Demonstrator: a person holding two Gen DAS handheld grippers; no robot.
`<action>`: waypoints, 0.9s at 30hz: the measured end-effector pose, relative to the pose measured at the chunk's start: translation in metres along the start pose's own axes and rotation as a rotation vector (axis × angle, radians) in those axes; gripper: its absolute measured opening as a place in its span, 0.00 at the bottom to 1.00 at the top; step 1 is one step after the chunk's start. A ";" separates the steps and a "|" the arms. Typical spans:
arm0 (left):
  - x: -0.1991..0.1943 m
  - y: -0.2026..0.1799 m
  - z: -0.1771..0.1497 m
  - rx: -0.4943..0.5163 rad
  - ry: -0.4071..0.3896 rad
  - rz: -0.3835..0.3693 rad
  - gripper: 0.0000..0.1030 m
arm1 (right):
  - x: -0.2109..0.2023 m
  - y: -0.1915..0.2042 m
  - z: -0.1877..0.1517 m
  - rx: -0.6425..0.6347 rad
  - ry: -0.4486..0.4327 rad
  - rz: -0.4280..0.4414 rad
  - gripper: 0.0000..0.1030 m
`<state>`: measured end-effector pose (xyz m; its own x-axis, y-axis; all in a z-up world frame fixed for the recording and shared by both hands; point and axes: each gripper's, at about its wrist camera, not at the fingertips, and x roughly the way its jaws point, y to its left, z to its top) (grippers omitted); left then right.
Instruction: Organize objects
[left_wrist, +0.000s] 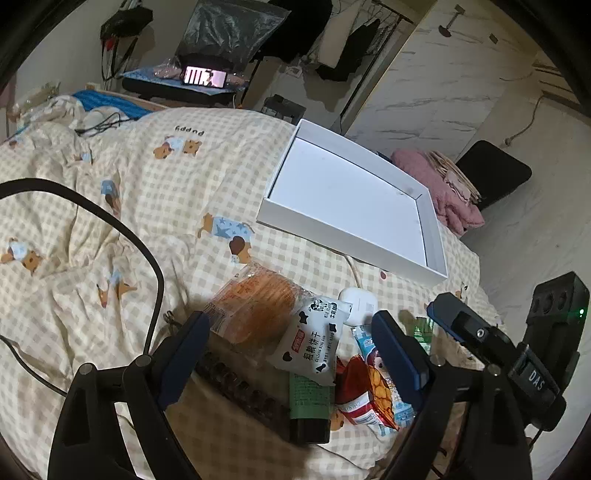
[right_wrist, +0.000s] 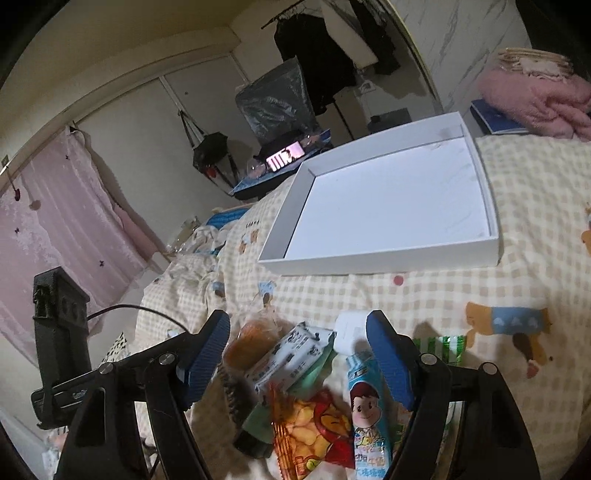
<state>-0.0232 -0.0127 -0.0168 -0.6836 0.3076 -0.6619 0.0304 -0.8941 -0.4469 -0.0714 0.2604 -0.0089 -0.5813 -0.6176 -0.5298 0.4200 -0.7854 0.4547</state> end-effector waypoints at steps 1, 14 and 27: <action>0.000 0.001 0.000 -0.006 0.001 0.002 0.88 | 0.001 0.000 0.000 0.003 0.005 0.006 0.76; -0.001 -0.003 0.001 0.010 -0.003 0.002 0.88 | 0.011 0.004 -0.004 -0.027 0.034 -0.068 0.76; -0.005 0.001 0.002 -0.011 -0.053 -0.040 0.88 | 0.005 -0.016 -0.001 0.079 0.059 -0.031 0.76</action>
<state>-0.0211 -0.0156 -0.0122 -0.7223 0.3253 -0.6104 0.0098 -0.8776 -0.4792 -0.0802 0.2695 -0.0198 -0.5503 -0.5963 -0.5845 0.3450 -0.7998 0.4912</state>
